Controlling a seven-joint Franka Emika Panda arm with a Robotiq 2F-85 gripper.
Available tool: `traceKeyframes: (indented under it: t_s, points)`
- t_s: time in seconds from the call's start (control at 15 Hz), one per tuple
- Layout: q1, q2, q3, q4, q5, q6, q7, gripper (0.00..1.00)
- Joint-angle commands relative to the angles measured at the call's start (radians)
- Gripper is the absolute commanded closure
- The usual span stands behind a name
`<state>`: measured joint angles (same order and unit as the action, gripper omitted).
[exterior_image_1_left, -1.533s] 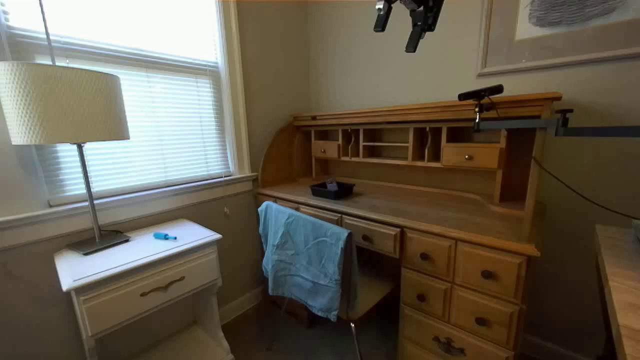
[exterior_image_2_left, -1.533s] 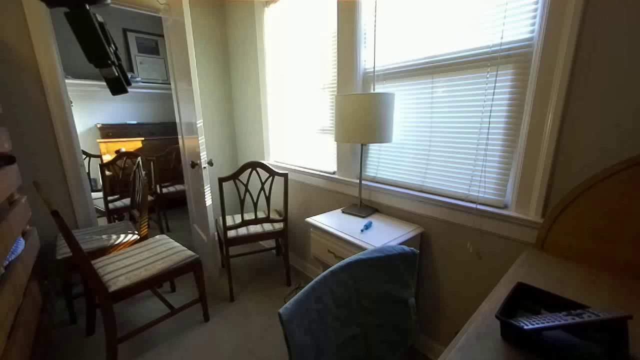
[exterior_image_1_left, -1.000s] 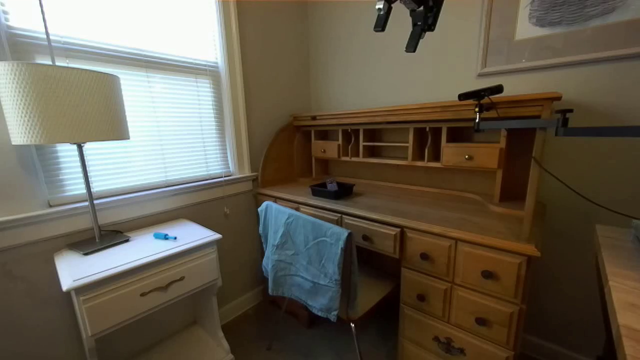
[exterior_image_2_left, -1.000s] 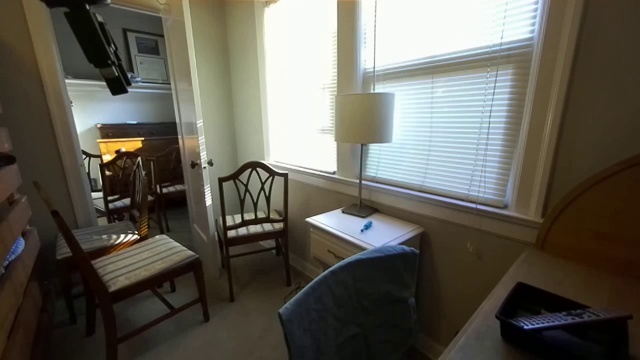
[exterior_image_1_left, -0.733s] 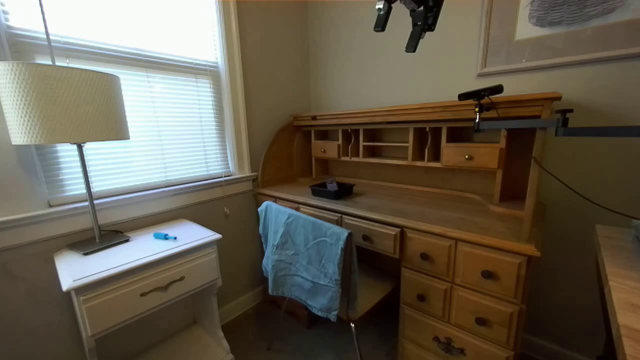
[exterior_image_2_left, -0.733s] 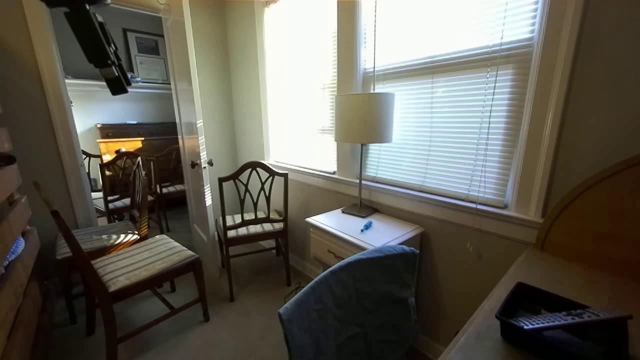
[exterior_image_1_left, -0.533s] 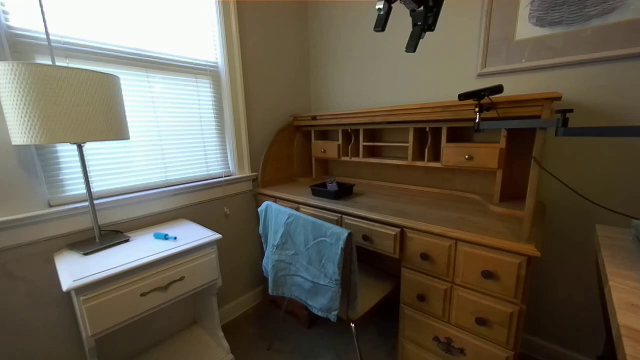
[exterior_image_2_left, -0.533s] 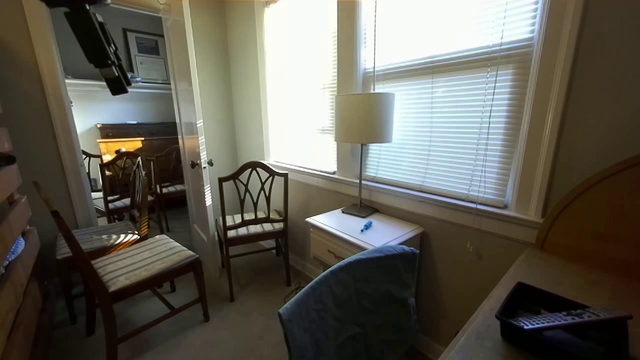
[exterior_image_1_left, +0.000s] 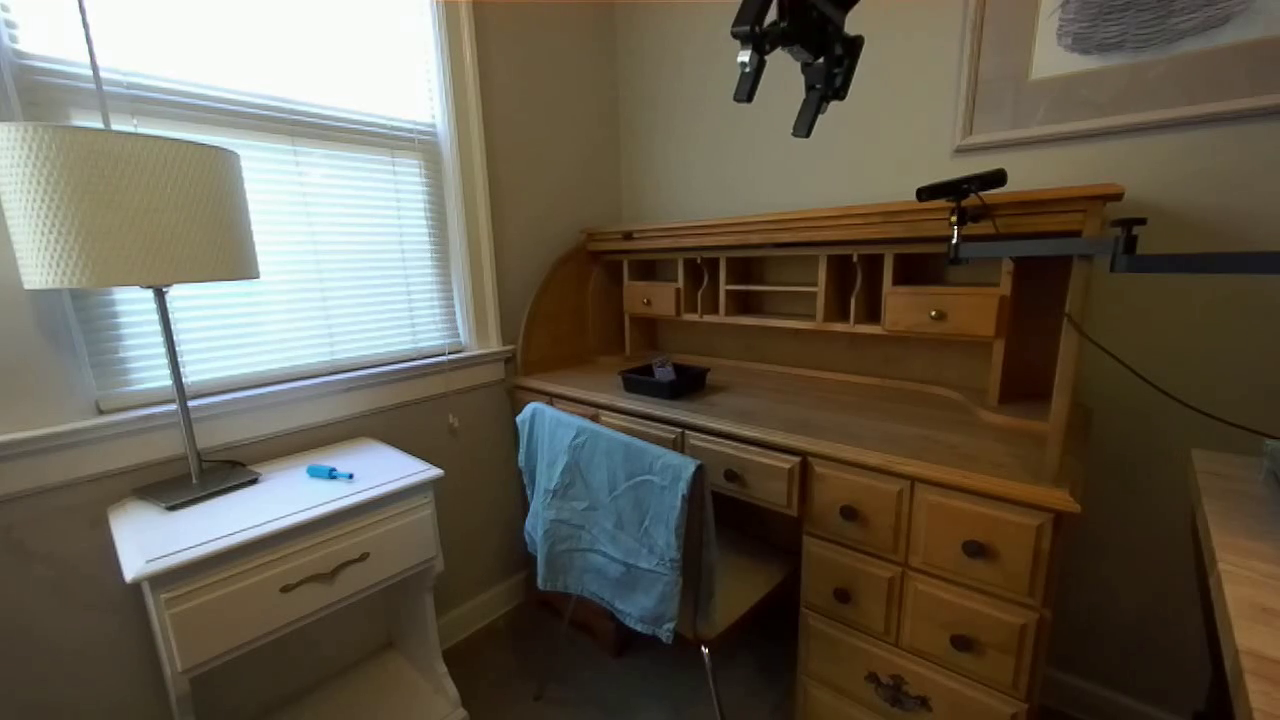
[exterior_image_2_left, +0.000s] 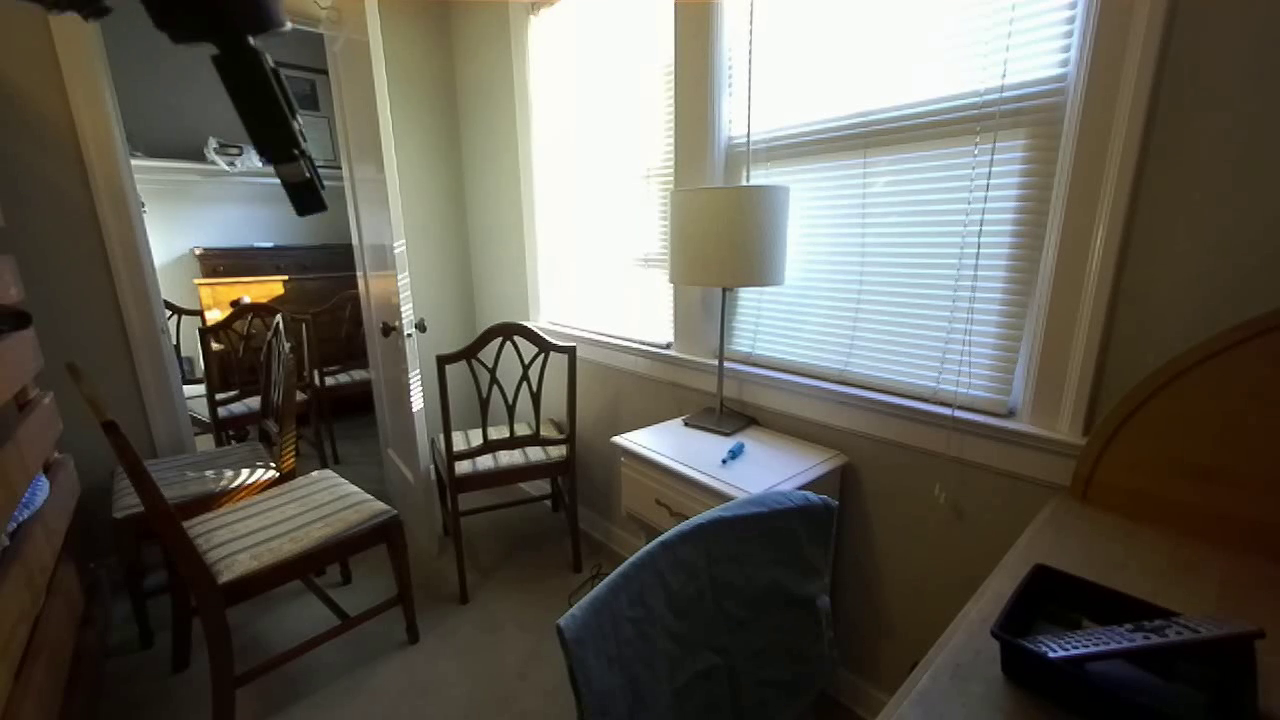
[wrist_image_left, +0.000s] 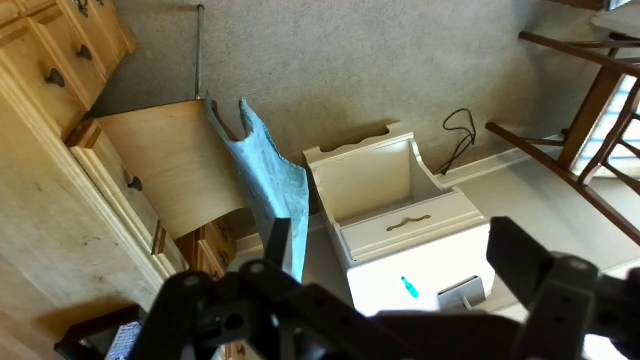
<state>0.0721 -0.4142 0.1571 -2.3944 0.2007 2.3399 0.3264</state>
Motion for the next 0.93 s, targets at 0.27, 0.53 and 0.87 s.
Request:
traceKeyframes:
  t_s: [0.27,0.53,0.87]
  points:
    - [-0.039,0.319,-0.108,0.236,-0.075,0.035,-0.238,0.00]
    - [-0.047,0.349,-0.125,0.254,-0.076,0.040,-0.222,0.00]
    - [-0.053,0.435,-0.131,0.335,-0.080,0.039,-0.222,0.00]
